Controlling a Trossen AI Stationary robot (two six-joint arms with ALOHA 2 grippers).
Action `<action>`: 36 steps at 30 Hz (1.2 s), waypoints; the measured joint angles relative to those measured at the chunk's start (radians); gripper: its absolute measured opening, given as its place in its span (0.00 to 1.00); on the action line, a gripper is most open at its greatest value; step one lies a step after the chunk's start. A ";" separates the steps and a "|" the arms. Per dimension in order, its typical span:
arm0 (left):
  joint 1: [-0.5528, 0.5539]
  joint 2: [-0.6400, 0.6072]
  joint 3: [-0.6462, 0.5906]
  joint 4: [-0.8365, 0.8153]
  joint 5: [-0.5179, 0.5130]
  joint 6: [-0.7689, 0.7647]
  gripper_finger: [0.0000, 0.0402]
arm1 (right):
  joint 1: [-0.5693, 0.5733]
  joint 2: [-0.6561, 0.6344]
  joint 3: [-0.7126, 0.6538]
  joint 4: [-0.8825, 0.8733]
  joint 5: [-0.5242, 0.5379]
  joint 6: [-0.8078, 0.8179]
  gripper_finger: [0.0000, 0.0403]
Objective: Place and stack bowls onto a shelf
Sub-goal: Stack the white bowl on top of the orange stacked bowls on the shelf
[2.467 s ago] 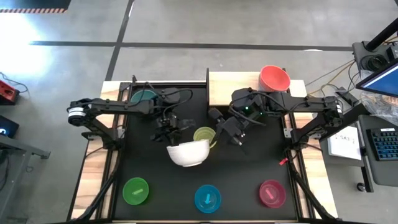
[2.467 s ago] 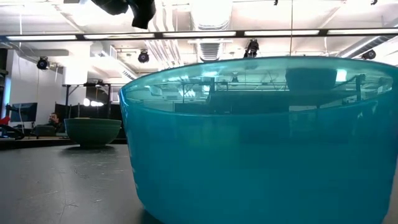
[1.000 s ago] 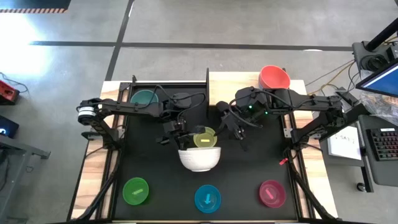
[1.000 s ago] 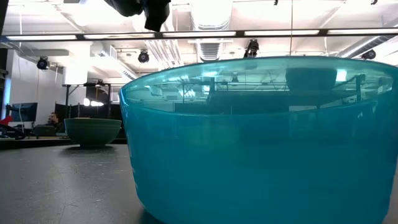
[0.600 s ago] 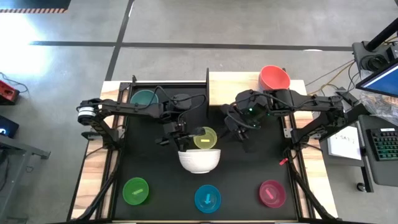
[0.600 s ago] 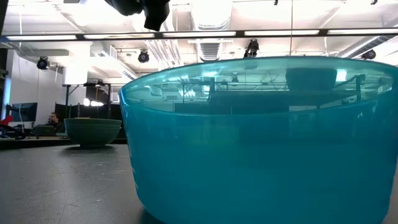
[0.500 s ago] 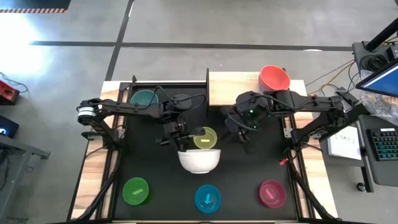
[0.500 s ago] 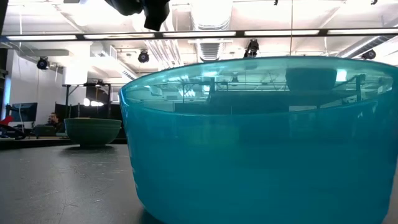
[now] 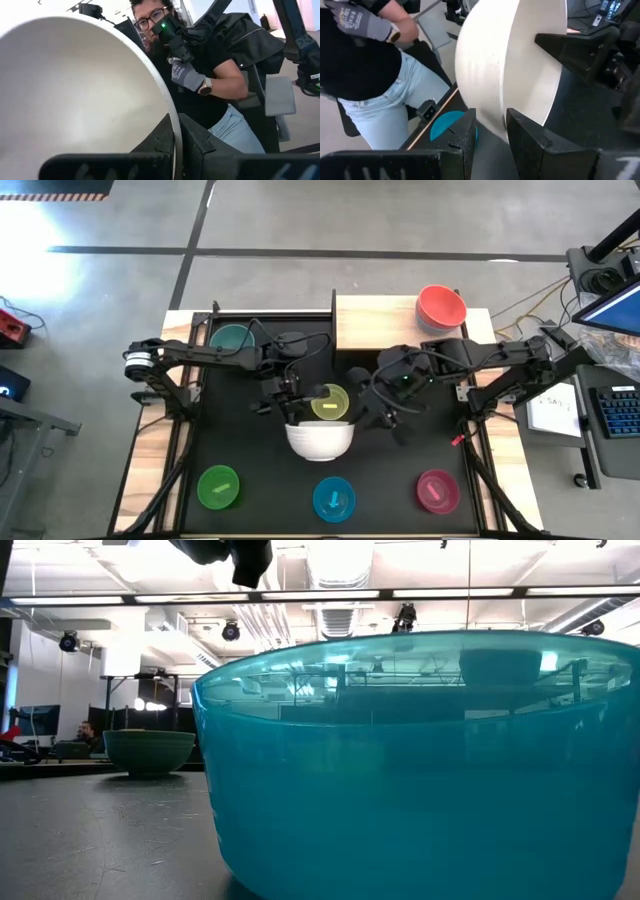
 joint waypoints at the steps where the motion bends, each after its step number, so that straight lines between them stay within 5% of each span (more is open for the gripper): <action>1: -0.002 0.000 0.000 0.000 -0.002 0.001 0.00 | 0.000 0.005 0.000 0.000 0.000 -0.006 0.24; 19: -0.008 0.000 -0.001 0.033 0.012 0.002 0.00 | 0.000 0.078 0.000 0.088 -0.123 -0.096 0.24; 36: -0.006 0.000 -0.001 0.059 -0.008 -0.050 0.03 | 0.002 0.089 0.000 0.110 -0.227 -0.188 0.03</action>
